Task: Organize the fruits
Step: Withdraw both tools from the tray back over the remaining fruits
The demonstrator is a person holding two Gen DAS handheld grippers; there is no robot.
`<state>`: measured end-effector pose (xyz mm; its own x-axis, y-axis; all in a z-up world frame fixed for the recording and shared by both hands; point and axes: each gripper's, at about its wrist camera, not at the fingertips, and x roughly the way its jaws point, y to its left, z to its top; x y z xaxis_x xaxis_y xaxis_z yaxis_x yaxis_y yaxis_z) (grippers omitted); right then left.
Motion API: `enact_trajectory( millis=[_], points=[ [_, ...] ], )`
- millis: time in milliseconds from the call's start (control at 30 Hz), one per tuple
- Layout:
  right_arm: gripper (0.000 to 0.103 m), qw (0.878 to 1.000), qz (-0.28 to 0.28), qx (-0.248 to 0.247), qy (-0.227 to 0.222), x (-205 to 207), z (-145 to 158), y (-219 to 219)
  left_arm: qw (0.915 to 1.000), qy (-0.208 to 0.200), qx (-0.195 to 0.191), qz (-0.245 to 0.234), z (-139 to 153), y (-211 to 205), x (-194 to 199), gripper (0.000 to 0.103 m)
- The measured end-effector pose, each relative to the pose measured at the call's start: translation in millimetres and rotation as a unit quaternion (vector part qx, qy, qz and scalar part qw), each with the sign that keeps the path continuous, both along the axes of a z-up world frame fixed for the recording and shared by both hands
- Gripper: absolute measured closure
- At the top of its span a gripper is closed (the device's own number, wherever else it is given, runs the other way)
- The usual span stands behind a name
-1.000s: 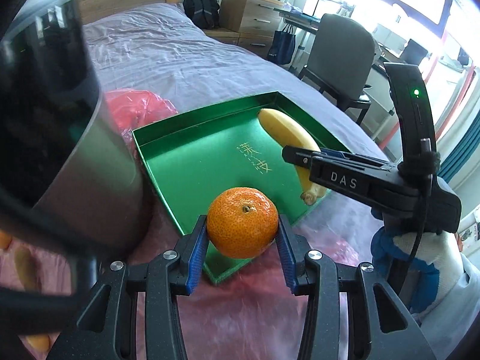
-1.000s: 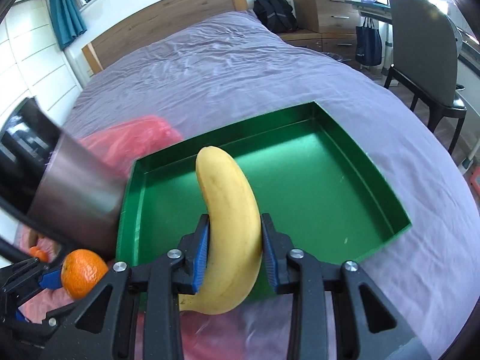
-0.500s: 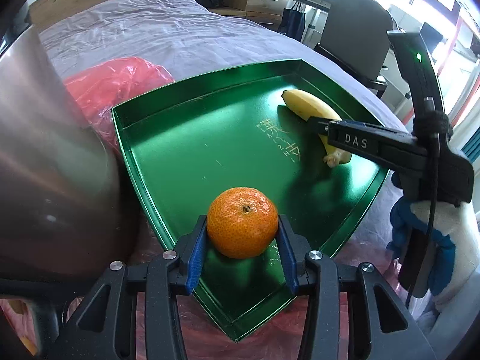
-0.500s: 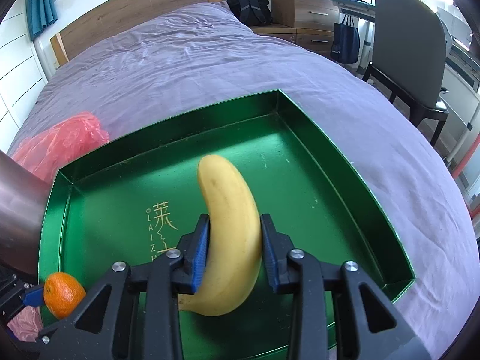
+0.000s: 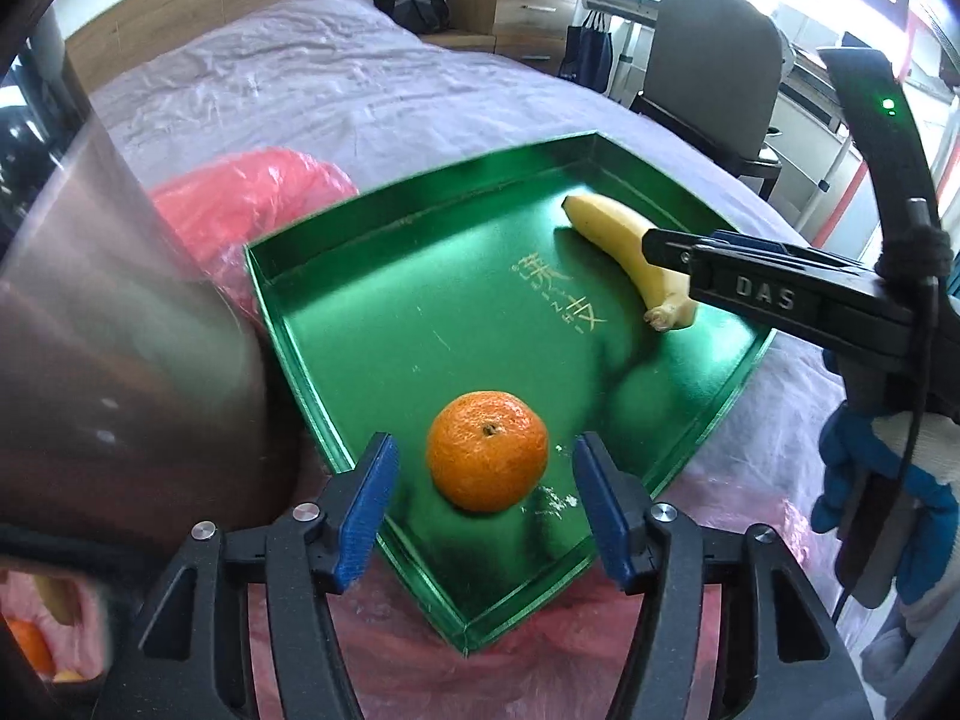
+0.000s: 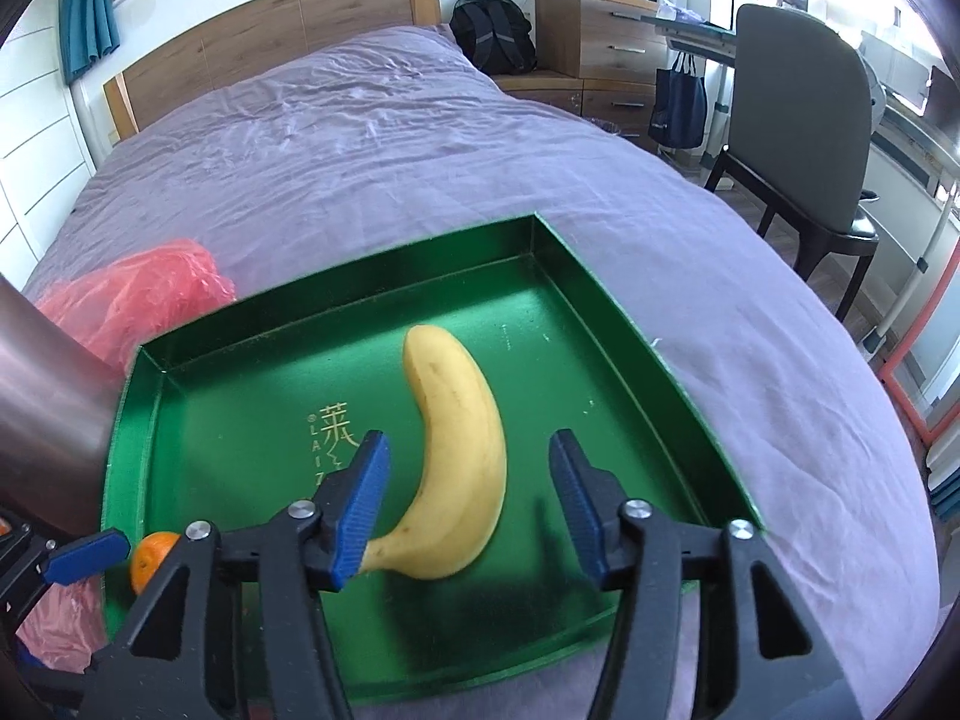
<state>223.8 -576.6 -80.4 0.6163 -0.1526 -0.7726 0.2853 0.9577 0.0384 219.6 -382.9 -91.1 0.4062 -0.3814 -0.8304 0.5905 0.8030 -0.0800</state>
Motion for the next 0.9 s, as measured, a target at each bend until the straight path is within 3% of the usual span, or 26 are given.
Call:
enact_trajectory(
  millis=[333, 400, 633, 900],
  points=[
    [0.032, 0.999, 0.031, 0.0, -0.044, -66.4, 56.9, 33.4, 0.9983, -0.051, -0.011, -0.027, 52.0, 34.5, -61.4, 0.045],
    [0.025, 0.998, 0.04, -0.002, -0.058, -82.4, 70.6, 42.9, 0.9975, -0.065, -0.011, -0.025, 62.7, 46.0, -75.1, 0.045],
    [0.021, 0.994, 0.077, -0.003, -0.082, -128.5, 107.2, 81.6, 0.995, -0.099, -0.01, 0.011, 90.6, 103.2, -116.0, 0.042],
    [0.021, 0.987, 0.123, 0.018, -0.099, -172.8, 129.2, 132.9, 0.9907, -0.117, 0.005, 0.069, 100.7, 183.8, -150.0, 0.042]
  ],
)
